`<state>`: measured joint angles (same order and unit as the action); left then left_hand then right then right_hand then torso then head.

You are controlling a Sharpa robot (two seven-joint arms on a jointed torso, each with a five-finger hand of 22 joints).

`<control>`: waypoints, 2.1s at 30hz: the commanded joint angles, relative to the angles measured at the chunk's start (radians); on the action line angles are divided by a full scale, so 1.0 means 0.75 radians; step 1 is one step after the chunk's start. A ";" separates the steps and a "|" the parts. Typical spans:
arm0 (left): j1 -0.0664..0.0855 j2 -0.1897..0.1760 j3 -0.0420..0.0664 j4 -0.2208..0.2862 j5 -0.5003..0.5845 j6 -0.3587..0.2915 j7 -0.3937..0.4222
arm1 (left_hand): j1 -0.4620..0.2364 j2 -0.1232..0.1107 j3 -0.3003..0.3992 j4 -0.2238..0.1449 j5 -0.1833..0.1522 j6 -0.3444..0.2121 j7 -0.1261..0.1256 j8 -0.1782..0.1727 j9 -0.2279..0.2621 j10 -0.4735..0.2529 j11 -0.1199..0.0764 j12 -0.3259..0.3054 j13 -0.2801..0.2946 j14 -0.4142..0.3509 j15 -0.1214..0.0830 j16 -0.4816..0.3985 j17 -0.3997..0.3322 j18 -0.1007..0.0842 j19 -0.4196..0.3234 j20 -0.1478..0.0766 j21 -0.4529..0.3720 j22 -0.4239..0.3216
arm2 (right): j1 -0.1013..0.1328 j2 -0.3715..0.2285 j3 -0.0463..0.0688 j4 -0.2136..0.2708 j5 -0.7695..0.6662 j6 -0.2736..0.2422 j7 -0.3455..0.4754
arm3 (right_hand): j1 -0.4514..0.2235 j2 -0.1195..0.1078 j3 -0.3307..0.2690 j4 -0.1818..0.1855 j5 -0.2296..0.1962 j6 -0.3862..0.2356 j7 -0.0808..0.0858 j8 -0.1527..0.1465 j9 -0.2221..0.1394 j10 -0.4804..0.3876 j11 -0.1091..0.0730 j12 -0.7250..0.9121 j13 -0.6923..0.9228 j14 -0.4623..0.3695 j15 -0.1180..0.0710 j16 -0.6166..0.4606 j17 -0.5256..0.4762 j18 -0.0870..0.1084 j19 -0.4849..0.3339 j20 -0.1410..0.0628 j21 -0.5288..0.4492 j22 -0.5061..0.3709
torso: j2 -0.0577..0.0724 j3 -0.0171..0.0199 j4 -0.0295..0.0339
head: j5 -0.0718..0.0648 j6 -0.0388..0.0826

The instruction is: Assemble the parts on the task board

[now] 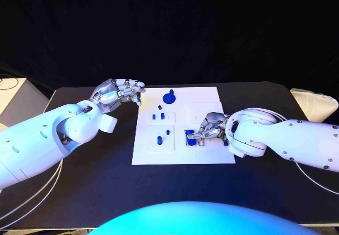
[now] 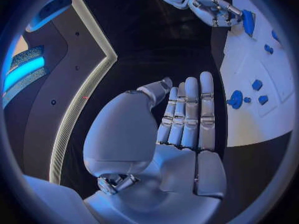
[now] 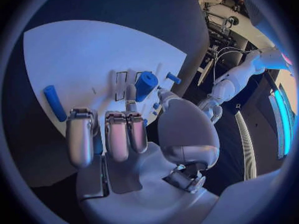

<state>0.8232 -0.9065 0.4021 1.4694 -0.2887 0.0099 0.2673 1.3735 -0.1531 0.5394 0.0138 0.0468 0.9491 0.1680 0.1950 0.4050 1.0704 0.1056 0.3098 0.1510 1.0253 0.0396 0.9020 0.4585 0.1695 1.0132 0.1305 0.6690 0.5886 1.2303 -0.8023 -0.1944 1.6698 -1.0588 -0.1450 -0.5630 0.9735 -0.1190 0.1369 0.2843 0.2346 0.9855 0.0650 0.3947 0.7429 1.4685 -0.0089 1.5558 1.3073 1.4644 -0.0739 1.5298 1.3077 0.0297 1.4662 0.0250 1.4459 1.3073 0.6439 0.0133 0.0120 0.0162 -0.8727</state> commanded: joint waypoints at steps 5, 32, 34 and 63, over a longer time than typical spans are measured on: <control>-0.001 0.005 0.000 -0.006 -0.003 0.023 0.008 | 0.001 0.004 0.000 0.007 0.005 0.000 0.009 -0.008 -0.002 0.007 0.005 -0.005 0.001 -0.007 0.002 0.007 0.001 0.018 0.003 0.002 -0.008 -0.002 | -0.001 -0.060 0.001 0.066 0.010 -0.013 0.081 | 0.078 -0.012 -0.016 0.000 0.012 0.011 -0.012 0.017 0.008 0.127 -0.011 0.007 0.342 0.122 -0.015 0.006 0.256 -0.010 0.126 -0.011 0.011 0.293 | 0.000 0.0012 -0.0025 | -0.003 0.000; -0.001 0.010 0.000 -0.012 -0.002 0.027 0.004 | 0.001 0.006 0.001 0.010 0.005 0.001 0.009 -0.009 -0.002 0.008 0.005 -0.006 0.003 -0.009 0.002 0.008 0.005 0.017 0.003 0.002 -0.009 -0.003 | -0.042 -0.034 0.001 0.030 -0.016 -0.057 0.042 | 0.224 0.033 0.062 0.007 0.054 0.019 -0.020 0.045 0.006 0.130 -0.019 0.011 0.345 0.124 -0.021 0.010 0.264 -0.013 0.128 -0.017 0.023 0.300 | 0.000 0.0003 -0.0003 | 0.001 0.000; -0.001 0.010 0.000 -0.012 -0.002 0.028 0.003 | 0.001 0.006 0.001 0.010 0.005 0.001 0.009 -0.009 -0.002 0.008 0.005 -0.007 0.003 -0.009 0.002 0.008 0.005 0.017 0.003 0.002 -0.010 -0.003 | -0.043 -0.032 0.002 0.029 -0.016 -0.054 0.042 | 0.224 0.033 0.062 0.007 0.054 0.019 -0.020 0.045 0.006 0.130 -0.019 0.011 0.345 0.124 -0.021 0.010 0.264 -0.013 0.128 -0.017 0.023 0.300 | 0.000 0.0001 -0.0008 | 0.000 0.000; -0.002 0.016 0.000 -0.014 -0.005 0.045 -0.014 | 0.011 0.008 0.007 0.005 0.005 0.000 0.008 -0.010 -0.002 0.007 0.005 -0.009 0.004 -0.014 0.001 0.006 0.009 0.018 0.003 0.001 -0.010 -0.003 | -0.064 -0.001 0.001 0.008 -0.072 -0.005 0.022 | 0.235 -0.015 0.073 0.006 -0.024 0.016 -0.019 0.059 0.007 0.129 -0.019 0.008 0.343 0.123 -0.021 0.009 0.263 -0.012 0.127 -0.017 0.020 0.300 | 0.000 -0.0012 -0.0002 | 0.001 0.000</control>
<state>0.8227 -0.8961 0.4019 1.4582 -0.2890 0.0225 0.2535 1.3773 -0.1493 0.5423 0.0167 0.0467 0.9491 0.1680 0.1912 0.4042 1.0704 0.1056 0.3057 0.1526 1.0218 0.0432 0.9020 0.4637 0.1694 1.0132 0.1305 0.6651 0.5872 1.1832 -0.8040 -0.1936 1.6771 -1.0882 -0.1399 -0.5396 1.1555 -0.1268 0.1914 0.2858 0.2186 0.9969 0.0536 0.4370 0.7492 1.4686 -0.0159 1.5596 1.3077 1.4667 -0.0860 1.5336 1.3074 0.0298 1.4661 0.0180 1.4619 1.3074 0.6437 0.0128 0.0114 0.0163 -0.8727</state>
